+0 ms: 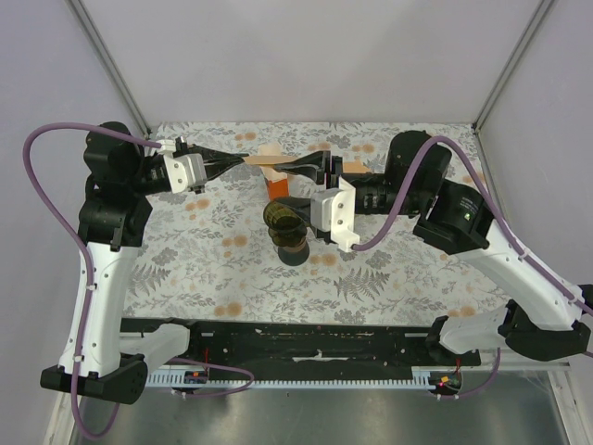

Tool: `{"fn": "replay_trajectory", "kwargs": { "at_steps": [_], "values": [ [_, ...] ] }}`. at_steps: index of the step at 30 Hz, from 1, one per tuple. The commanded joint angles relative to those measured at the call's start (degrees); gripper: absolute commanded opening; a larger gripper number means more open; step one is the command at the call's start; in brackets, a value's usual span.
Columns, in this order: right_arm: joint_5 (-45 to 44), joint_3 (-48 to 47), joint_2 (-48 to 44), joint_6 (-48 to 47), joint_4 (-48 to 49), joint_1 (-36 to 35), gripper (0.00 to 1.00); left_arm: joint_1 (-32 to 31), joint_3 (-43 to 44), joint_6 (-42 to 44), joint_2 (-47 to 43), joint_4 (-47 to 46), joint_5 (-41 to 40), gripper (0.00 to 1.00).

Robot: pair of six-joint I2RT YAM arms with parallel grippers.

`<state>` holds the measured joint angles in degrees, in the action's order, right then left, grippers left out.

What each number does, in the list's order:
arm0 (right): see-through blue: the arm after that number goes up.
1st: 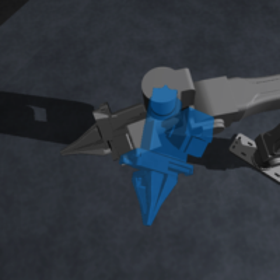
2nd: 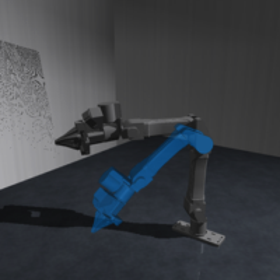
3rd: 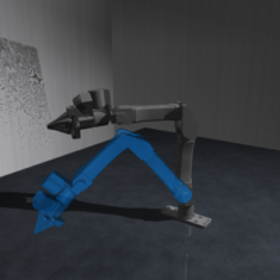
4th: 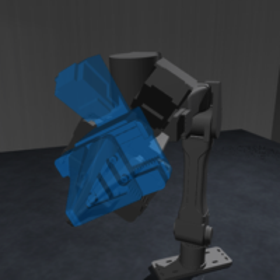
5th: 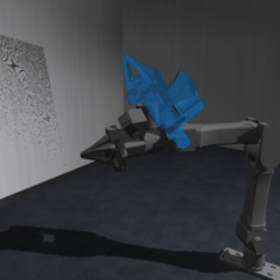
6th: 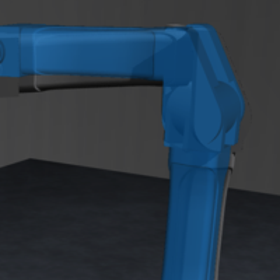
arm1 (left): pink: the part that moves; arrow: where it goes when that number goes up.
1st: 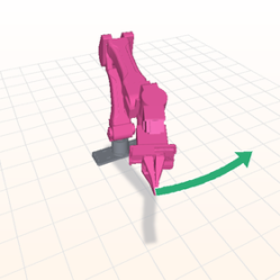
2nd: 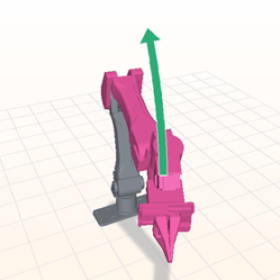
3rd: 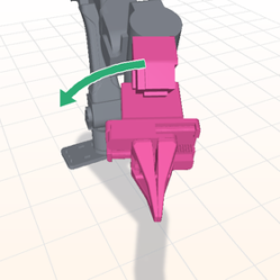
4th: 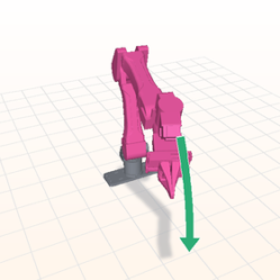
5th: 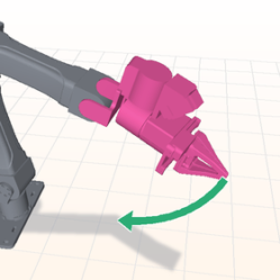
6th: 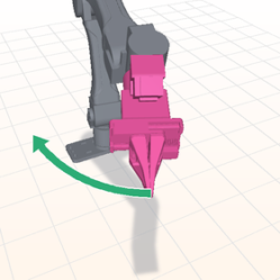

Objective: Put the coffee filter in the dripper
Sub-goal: Place the coffee filter in the coffee dripper.

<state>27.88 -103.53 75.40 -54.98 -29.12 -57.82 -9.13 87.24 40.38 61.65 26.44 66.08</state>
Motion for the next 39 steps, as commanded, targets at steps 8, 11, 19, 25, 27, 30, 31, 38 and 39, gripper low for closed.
{"fn": "replay_trajectory", "kwargs": {
  "at_steps": [8,11,19,25,27,30,31,38,39],
  "values": [
    [-4.5,-1.5,0.9,0.7,2.3,-0.2,0.6,-0.3,-0.8,0.2,-1.3,-2.4,-0.1,0.02],
    [-4.9,-1.5,0.8,0.2,2.2,-0.2,0.6,-0.3,-1.1,1.9,-1.4,-1.4,0.0,0.02],
    [-5.6,-1.9,1.2,-1.1,0.7,-0.2,0.59,-0.5,0.1,8.1,-1.1,2.9,0.4,0.02],
    [-6.3,-2.1,1.5,-1.6,-0.1,-0.1,0.59,-0.8,1.1,14.4,-0.7,6.9,0.5,0.02],
    [-6.3,-2.0,1.4,-1.6,-0.5,-0.3,0.59,-0.9,1.5,15.0,-0.6,7.3,0.4,0.02],
    [-6.9,-1.9,1.4,-1.7,-1.1,-0.1,0.59,-0.9,1.8,17.8,-0.6,8.5,0.2,0.02],
    [-7.0,-1.9,1.4,-1.8,-1.0,-0.1,0.59,-1.0,1.8,18.8,-0.7,9.1,0.1,0.02],
    [-6.9,-1.9,1.4,-2.1,-2.1,0.2,0.59,-1.3,2.8,24.7,-0.6,12.3,-0.2,0.02],
    [-7.0,-1.9,1.4,-2.1,-2.2,0.3,0.59,-1.4,2.8,25.2,-0.7,12.7,-0.2,0.02]
  ]
}}
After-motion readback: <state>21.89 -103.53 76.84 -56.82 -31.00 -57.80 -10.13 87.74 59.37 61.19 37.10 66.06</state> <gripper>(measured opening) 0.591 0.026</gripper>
